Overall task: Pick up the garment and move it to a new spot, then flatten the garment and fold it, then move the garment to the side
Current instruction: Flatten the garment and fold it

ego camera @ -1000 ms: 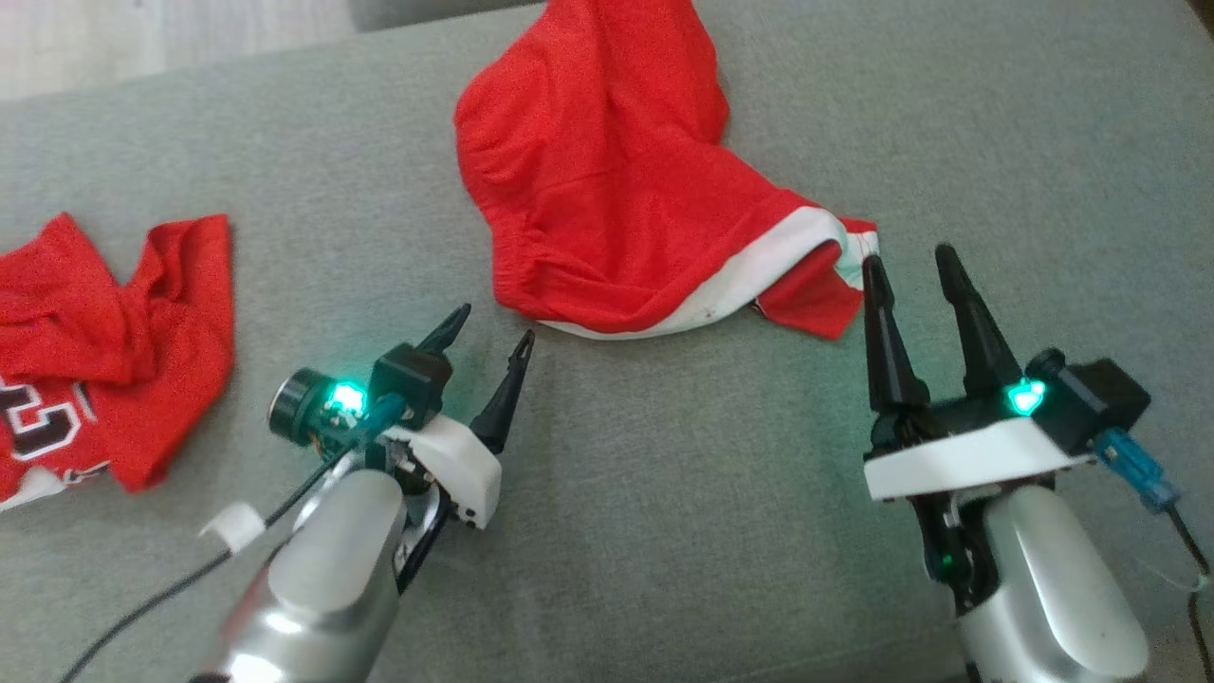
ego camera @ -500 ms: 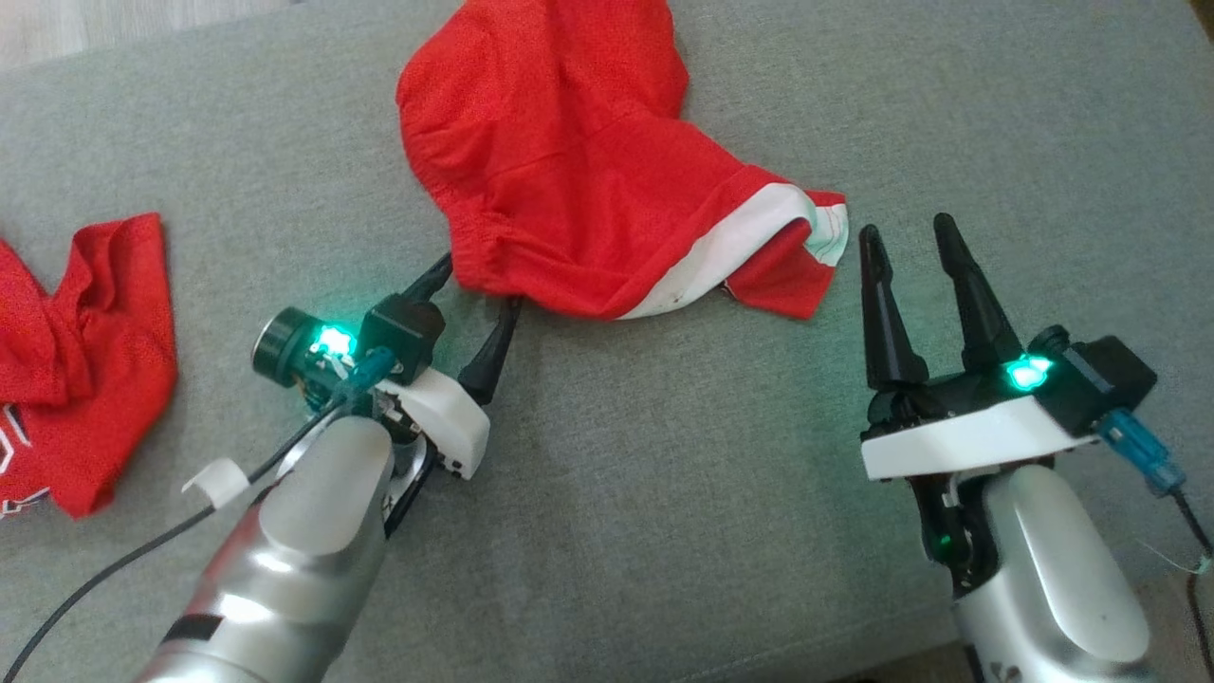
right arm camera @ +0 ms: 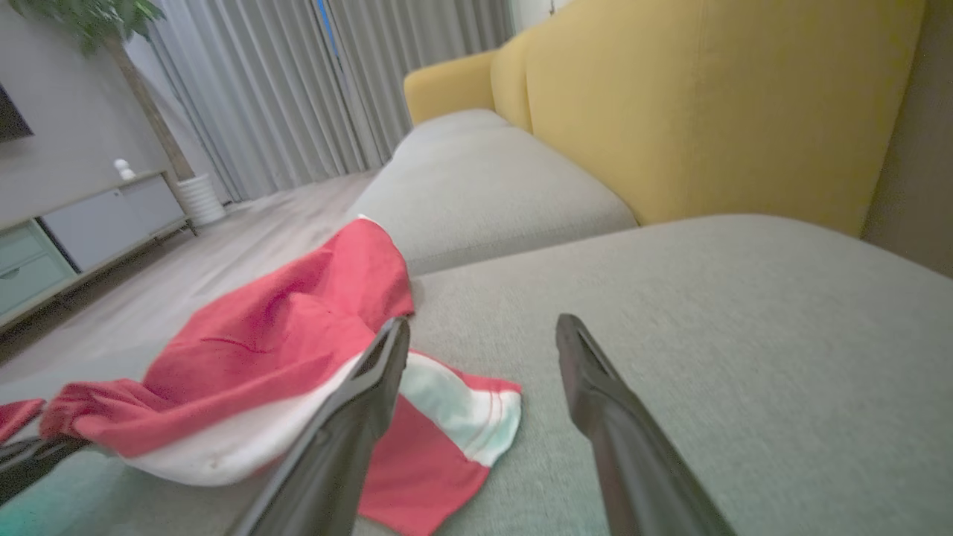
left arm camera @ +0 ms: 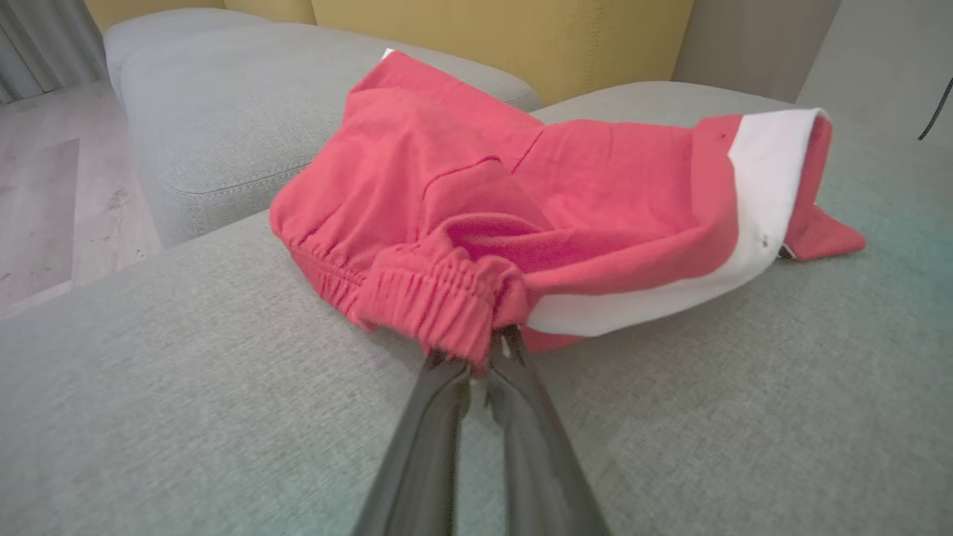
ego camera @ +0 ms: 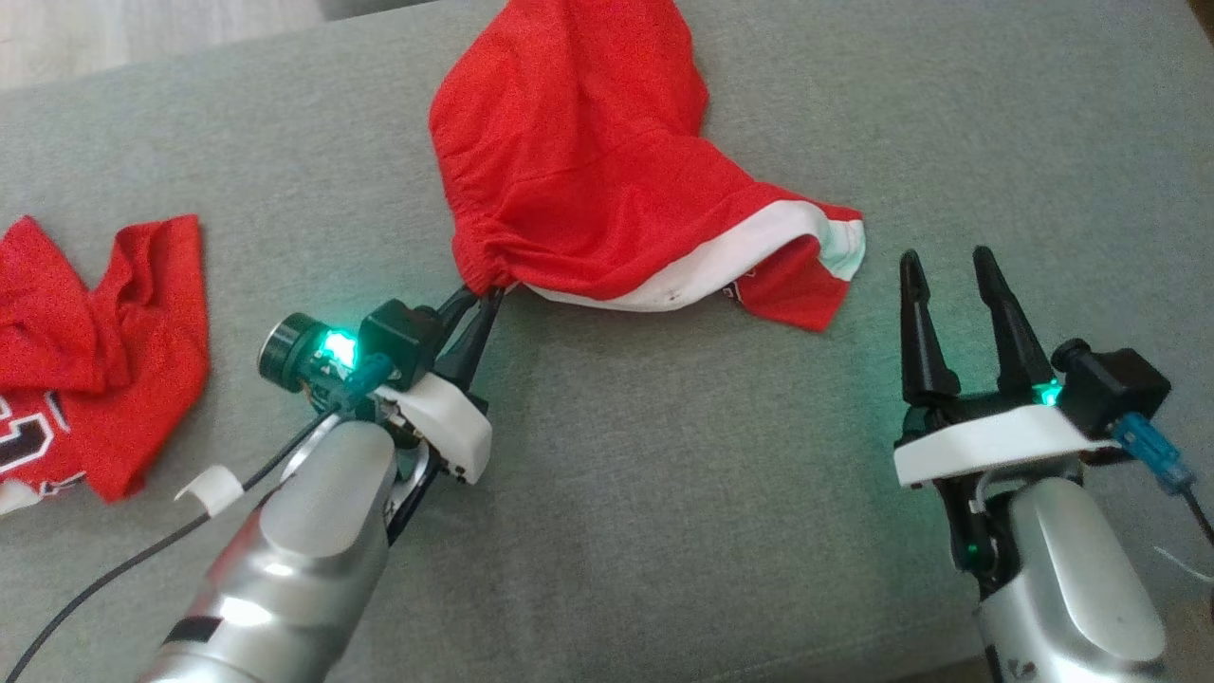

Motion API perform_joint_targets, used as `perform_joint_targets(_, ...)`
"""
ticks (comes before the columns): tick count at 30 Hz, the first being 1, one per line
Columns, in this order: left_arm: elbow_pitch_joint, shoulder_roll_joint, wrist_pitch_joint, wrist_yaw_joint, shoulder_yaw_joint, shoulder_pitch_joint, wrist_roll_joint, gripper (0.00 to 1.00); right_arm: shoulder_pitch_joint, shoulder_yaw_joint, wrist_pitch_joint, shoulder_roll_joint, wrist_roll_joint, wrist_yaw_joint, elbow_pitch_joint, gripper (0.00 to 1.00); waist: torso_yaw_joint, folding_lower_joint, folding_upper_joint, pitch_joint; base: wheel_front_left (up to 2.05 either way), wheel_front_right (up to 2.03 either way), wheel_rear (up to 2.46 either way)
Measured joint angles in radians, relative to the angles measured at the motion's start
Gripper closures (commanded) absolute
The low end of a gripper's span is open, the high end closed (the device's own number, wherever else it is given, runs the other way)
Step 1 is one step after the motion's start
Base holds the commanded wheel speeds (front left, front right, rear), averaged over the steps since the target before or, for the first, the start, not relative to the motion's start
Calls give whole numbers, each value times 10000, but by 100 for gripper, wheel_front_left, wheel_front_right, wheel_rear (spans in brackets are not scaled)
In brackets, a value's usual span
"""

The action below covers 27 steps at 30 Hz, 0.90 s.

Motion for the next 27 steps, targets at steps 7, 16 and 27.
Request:
perform_joint_targets(7,-445,121,-79,94,63,12,-69,100,-635,-497,917,-2,-96,0,1360,0,453,0,0,-130,0,0,0)
perform_joint_targets(16,-1170,148,-6,274,25,30,-161,100,-1736,-608,1657,-4,663,0,3645,0,998,0,0,-110,0,0,0)
perform_joint_targets(27,-1749,249,261,412,-178,179,-161,100,-2772,-115,1152,-10,1252,0,5348,0,1071,1,0,3,0,0,0)
